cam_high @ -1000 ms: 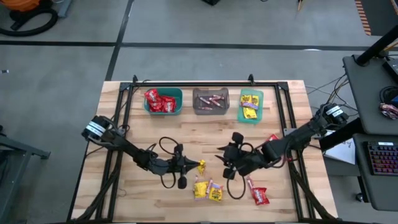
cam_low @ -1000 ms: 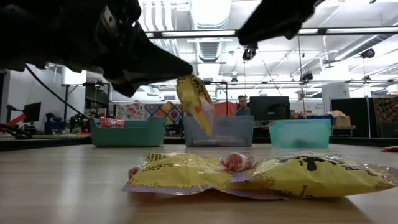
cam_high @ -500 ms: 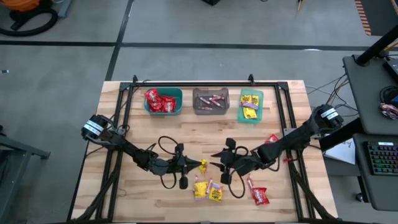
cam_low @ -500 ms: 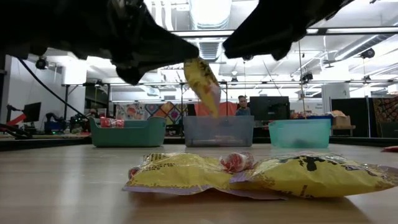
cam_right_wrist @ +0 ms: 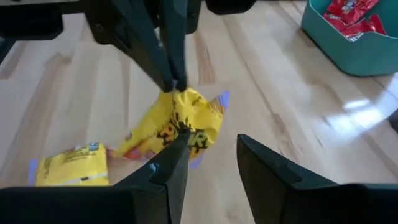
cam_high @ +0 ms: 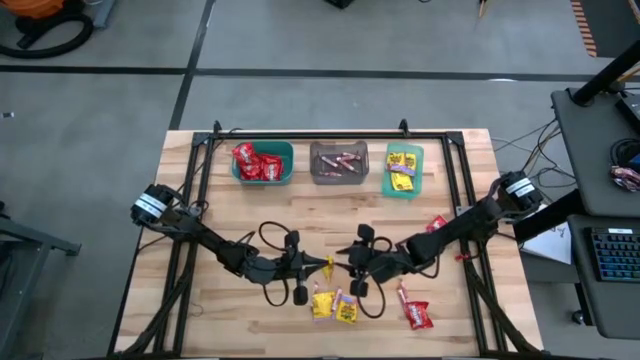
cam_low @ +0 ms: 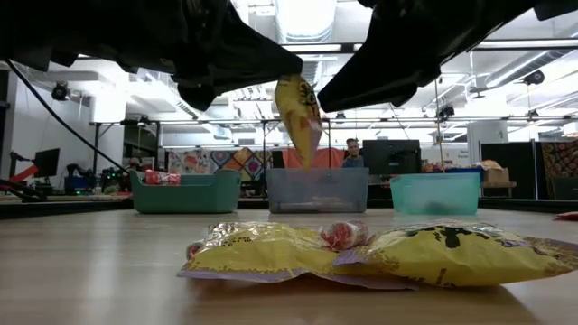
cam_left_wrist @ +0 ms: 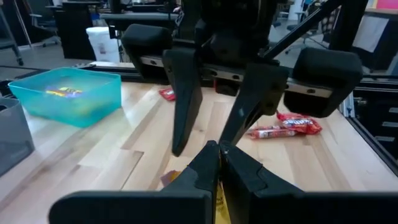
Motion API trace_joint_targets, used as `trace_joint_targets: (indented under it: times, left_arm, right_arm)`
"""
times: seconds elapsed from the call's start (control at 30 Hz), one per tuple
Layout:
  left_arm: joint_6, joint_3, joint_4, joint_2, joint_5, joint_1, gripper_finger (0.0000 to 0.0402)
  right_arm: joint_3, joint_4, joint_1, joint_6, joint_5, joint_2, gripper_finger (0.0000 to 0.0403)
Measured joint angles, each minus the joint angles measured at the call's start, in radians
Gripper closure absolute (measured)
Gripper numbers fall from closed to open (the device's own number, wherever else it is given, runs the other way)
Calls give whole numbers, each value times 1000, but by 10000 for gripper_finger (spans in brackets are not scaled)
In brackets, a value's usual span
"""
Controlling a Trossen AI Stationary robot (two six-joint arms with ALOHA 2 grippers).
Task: Sort candy
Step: Put the yellow candy into the light green bin
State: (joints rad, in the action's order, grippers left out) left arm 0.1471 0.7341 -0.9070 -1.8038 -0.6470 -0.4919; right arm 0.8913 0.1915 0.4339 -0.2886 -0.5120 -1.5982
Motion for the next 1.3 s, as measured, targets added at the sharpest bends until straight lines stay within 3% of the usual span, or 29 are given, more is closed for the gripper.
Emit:
trace_joint_targets:
  times: [0.2, 0.63, 0.9, 1.07, 1.3]
  left_arm:
    - [26, -1, 66, 0, 0, 1, 401]
    - [111, -37, 138, -11, 1, 1, 401]
    - [272, -36, 343, -11, 36, -4, 400]
    - [357, -36, 472, -11, 37, -8, 377]
    - [361, -34, 582, 9, 89, -11, 325]
  right_arm:
    - [1, -3, 0, -27, 49, 15, 273]
    - [2, -41, 0, -58, 49, 19, 273]
    - [0, -76, 0, -103, 49, 14, 273]
    - [-2, -87, 0, -115, 49, 12, 273]
    - [-3, -88, 0, -122, 49, 12, 273]
